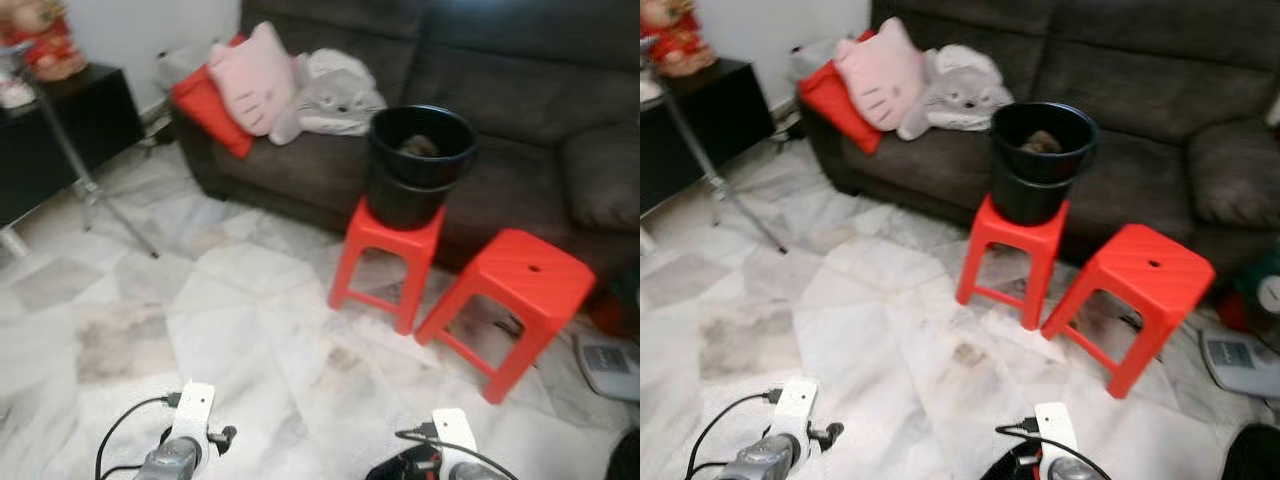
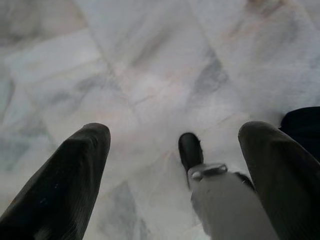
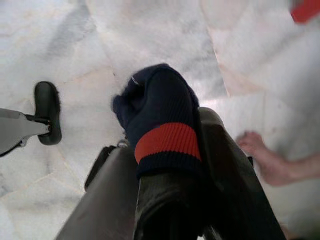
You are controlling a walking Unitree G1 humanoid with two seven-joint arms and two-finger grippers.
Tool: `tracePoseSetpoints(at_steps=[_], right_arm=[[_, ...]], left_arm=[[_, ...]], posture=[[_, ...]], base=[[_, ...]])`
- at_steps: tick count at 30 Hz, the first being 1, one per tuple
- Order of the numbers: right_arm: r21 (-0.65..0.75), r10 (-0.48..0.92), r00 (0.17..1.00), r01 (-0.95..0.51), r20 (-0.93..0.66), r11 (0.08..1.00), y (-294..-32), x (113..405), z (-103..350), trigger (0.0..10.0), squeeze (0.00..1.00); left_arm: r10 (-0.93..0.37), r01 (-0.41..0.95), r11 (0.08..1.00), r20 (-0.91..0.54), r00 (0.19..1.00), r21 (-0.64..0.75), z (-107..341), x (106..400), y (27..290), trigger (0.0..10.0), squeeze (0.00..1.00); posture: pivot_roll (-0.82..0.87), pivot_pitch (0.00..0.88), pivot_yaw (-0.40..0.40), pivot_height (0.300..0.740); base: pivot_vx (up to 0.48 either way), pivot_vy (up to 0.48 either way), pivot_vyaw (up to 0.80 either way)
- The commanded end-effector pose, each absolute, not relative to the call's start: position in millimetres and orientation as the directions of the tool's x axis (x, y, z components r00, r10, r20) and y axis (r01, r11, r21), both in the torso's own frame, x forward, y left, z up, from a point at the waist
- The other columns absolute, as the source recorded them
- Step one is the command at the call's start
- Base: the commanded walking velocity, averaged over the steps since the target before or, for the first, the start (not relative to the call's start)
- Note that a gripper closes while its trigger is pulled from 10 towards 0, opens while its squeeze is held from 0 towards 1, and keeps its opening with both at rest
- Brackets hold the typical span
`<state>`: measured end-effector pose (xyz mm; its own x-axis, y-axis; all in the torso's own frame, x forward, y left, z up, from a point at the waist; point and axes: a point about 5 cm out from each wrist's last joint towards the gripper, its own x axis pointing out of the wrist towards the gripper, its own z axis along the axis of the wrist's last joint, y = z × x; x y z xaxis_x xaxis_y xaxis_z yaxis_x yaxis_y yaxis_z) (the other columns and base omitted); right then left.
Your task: Hang hanger
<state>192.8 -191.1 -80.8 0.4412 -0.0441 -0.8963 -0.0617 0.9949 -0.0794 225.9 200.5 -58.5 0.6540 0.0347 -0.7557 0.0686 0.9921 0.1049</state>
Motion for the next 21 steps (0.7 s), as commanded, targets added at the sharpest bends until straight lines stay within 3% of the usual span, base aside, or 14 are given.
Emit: tracePoseSetpoints(at_steps=[1, 21], right_arm=[[-0.081, -0.051, 0.444, -0.05, -0.895, 0.995, -193.2, 192.2, -80.8, 10.0, 0.0], [-0.107, -0.074, 0.465, -0.045, -0.882, 0.993, -197.7, 197.5, -77.5, 10.0, 0.0]], left_arm=[[0.037, 0.065, 0.993, -0.759, 0.65, 0.104, -59.4, 224.3, 201.2, 10.0, 0.0], [0.033, 0.065, 0.993, -0.759, 0.65, 0.099, -58.6, 226.9, 198.0, 10.0, 0.0]], posture=[[-0.03, 0.0, -0.033, 0.74], [-0.03, 0.0, -0.039, 0.74]], base=[[0.0, 0.0, 0.8], [0.0, 0.0, 0.8]])
